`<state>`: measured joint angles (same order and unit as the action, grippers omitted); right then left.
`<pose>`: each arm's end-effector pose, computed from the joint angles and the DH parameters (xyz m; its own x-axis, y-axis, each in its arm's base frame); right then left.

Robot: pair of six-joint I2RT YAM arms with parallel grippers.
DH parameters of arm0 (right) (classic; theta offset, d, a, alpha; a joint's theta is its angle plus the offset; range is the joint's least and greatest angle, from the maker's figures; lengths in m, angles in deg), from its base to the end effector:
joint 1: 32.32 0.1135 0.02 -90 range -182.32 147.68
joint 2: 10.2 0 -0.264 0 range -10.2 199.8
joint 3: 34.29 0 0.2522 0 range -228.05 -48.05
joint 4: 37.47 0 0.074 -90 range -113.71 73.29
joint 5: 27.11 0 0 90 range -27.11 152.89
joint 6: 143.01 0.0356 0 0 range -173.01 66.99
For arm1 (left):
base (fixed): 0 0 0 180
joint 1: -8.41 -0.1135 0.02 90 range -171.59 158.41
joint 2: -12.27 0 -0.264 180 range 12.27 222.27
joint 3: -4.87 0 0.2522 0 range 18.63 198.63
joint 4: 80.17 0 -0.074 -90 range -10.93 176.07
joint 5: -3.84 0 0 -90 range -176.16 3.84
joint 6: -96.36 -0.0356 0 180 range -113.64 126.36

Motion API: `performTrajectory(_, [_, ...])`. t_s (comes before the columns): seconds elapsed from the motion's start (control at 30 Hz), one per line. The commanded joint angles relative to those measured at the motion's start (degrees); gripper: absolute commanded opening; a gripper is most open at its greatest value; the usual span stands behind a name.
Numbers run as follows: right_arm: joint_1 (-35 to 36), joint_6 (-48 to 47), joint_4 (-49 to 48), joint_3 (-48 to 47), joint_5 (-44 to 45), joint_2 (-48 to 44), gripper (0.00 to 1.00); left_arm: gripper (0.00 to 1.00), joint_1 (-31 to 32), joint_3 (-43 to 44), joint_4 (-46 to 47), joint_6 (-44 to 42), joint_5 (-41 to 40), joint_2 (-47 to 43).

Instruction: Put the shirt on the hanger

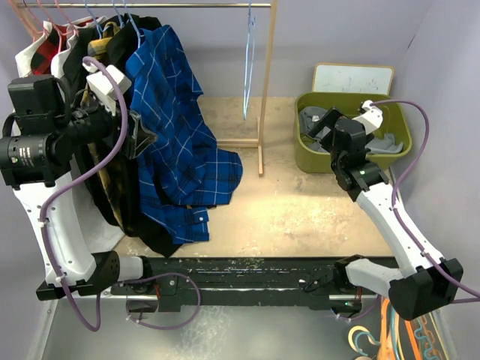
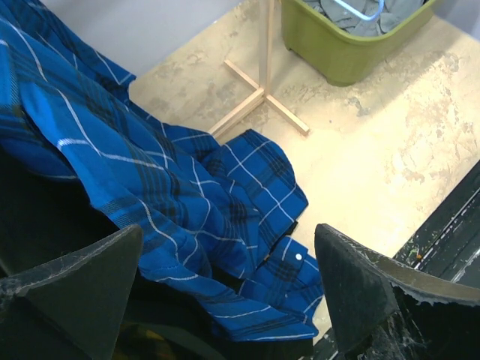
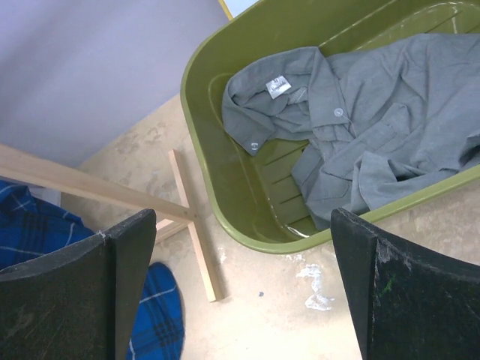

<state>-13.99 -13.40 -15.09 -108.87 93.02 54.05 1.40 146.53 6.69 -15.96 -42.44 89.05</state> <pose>0.2485 0.0635 0.3746 -0.0290 0.5713 -0.8202 0.2758 0.7933 0.5428 0.1564 -0.0056 0.5516 -0.2388 0.2472 -0.9391 0.6558 0.7543 0.0318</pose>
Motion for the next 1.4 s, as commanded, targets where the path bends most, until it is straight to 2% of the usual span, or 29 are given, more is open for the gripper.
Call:
performTrajectory(0.0, [-0.16,0.16,4.38,-5.59,2.31,1.49,1.0,0.99,-0.35,-3.21,4.15,-0.45,-0.36,-2.14])
performTrajectory(0.23, [-0.22,-4.35,-1.27,-4.15,-6.38,-2.15,1.0,0.99,1.56,-3.94,7.06,1.76,-1.02,-1.3])
performTrajectory(0.37, [-0.21,-4.12,-2.14,-3.93,-6.53,-3.77,1.0,0.99,7.14,-4.06,8.16,2.8,-6.0,-1.03])
performTrajectory(0.57, [-0.22,-5.66,-1.7,-3.7,-4.02,-3.98,1.0,0.99,8.49,-5.21,8.4,2.81,-6.73,-0.12])
performTrajectory(0.73, [-0.31,-11.96,-5.54,-2.14,-2.46,-4.58,1.0,0.99,10.39,-4.91,9.17,2.19,-10.7,1.65])
performTrajectory(0.8, [-2.98,-8.33,-2.06,-5.28,-0.03,-1.12,0.98,0.99,10.67,-4.4,9.6,3.16,-10.91,3.0])
performTrajectory(0.93, [-10.29,-3.63,5.49,-14.33,-1.63,9.04,0.97,0.99,10.7,-4.27,9.77,3.95,-7.68,3.37])
performTrajectory(1.07, [-11.13,-2.07,11.42,-22.13,5.47,17.7,1.0,0.99,10.7,-7.79,10.37,3.52,-6.78,1.11])
performTrajectory(1.2, [-12.26,5.18,26.3,-31.62,12.89,25.3,1.0,0.99,10.7,-14.68,11.53,3.07,-5.16,-2.43])
performTrajectory(1.3, [-12.26,9.25,32.32,-33.19,17.09,26.41,1.0,0.99,10.7,-18.07,11.09,2.15,-4.55,-3.9])
performTrajectory(1.37, [-12.27,9.93,32.91,-31.75,18.79,25.93,1.0,0.99,10.62,-20.28,11.56,2.07,-4.16,-4.46])
